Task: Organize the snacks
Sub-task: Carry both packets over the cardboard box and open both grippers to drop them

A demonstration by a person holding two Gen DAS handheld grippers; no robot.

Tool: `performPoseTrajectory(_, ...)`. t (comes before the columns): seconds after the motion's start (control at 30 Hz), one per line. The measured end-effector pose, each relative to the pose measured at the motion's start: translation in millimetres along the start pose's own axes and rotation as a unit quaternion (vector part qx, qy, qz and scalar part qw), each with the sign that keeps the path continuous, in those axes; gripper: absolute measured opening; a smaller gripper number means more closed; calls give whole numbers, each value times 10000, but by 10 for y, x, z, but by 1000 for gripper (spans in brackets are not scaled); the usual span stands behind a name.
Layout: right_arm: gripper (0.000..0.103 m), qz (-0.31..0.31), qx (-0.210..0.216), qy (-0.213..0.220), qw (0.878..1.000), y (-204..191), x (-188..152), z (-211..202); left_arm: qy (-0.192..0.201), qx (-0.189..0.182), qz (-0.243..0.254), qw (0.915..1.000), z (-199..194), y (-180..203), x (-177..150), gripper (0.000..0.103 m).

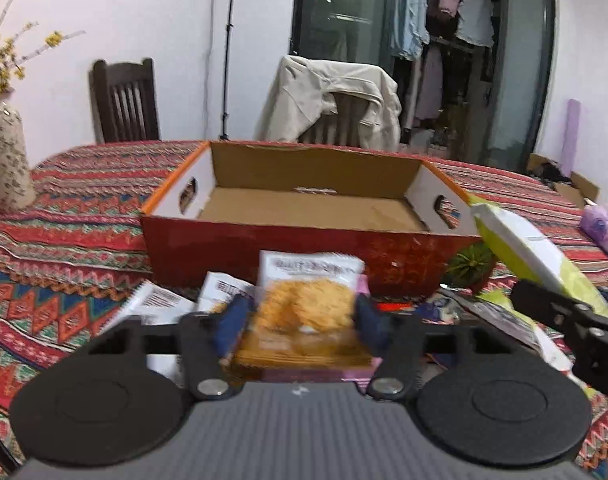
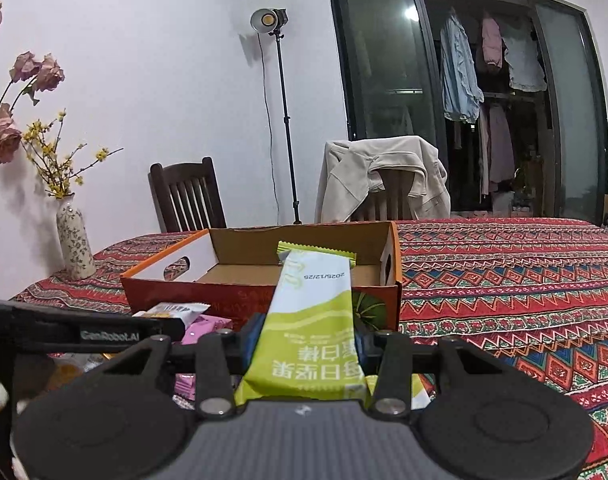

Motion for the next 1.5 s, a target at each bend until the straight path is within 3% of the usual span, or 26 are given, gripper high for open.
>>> performPoseTrajectory(0.37, 41, -59, 0, 36, 10000, -31, 28, -46, 333, -276, 58, 9990, -223, 22, 106, 51)
performPoseTrajectory(0.77, 41, -181, 7, 282, 9994, -24, 520, -9, 905, -281, 185, 9953, -429, -4, 730, 51)
performPoseTrajectory(1.13, 41, -158, 3, 75, 9998, 26, 1005, 595, 978, -84, 12, 9952, -20, -133, 1350, 51)
performPoseTrajectory(1.5, 41, 27, -33, -248, 9997, 127, 1117, 1342, 886, 193, -201, 9957, 582, -299, 1565, 51)
Point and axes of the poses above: each gripper's, at about its wrist camera, not at the fingertips, and z roughly the way its jaws point, y to its right, x to its top, the point moved 9 cm from there along z, roughly the way its jaws point, and after that the axes turned 3 degrees about -z, right-handed, at the moved point
